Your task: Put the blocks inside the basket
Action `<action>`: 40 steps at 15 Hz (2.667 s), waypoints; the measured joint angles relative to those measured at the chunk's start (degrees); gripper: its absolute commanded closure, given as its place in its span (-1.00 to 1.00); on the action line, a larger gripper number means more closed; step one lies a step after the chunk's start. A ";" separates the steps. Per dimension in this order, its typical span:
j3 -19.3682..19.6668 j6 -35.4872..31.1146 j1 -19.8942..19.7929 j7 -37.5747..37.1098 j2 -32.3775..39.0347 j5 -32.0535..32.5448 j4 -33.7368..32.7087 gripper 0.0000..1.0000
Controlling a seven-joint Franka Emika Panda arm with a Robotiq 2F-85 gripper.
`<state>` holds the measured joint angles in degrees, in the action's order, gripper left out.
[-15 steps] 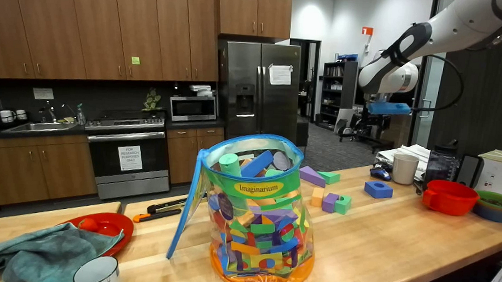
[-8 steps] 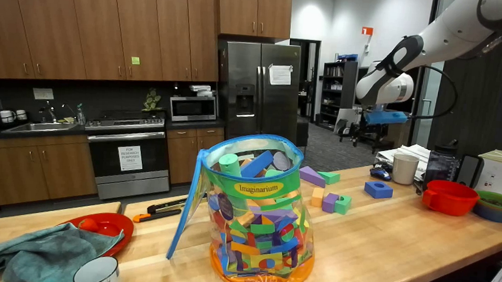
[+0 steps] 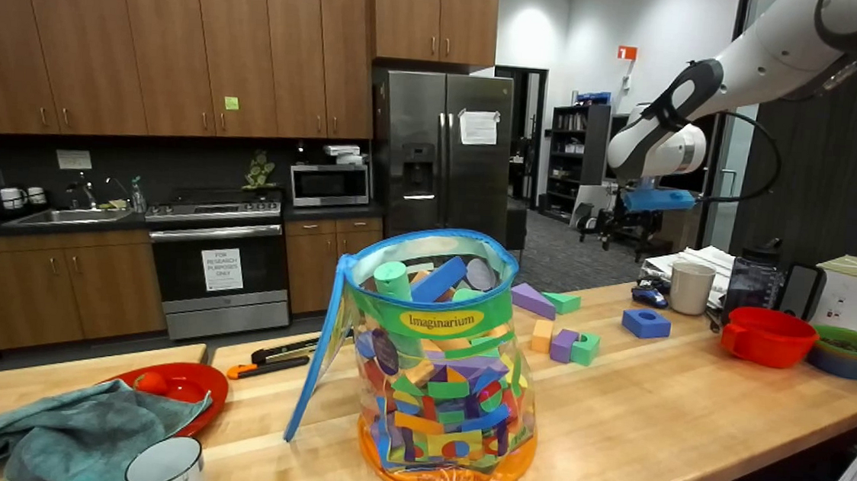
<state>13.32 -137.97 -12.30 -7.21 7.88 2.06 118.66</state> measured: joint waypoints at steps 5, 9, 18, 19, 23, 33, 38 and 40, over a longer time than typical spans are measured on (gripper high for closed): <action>0.30 -0.15 -0.09 0.13 1.24 -0.09 0.13 -1.00; 0.72 -2.52 -0.95 0.51 4.02 -0.37 0.95 -1.00; 0.64 -7.31 -0.95 3.51 5.68 1.83 7.72 -1.00; 0.64 -8.09 -0.92 3.62 5.72 2.53 8.70 -1.00; 0.58 -11.54 -0.68 4.86 5.88 3.80 12.32 -1.00; -3.86 -26.28 -0.31 10.75 5.83 -0.95 21.33 -1.00; -4.67 -29.46 -0.31 11.25 5.83 -1.81 22.26 -0.04; -4.65 -29.90 -0.32 11.24 5.83 -1.82 22.13 0.28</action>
<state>8.67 -167.87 -12.62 4.03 13.71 0.24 140.79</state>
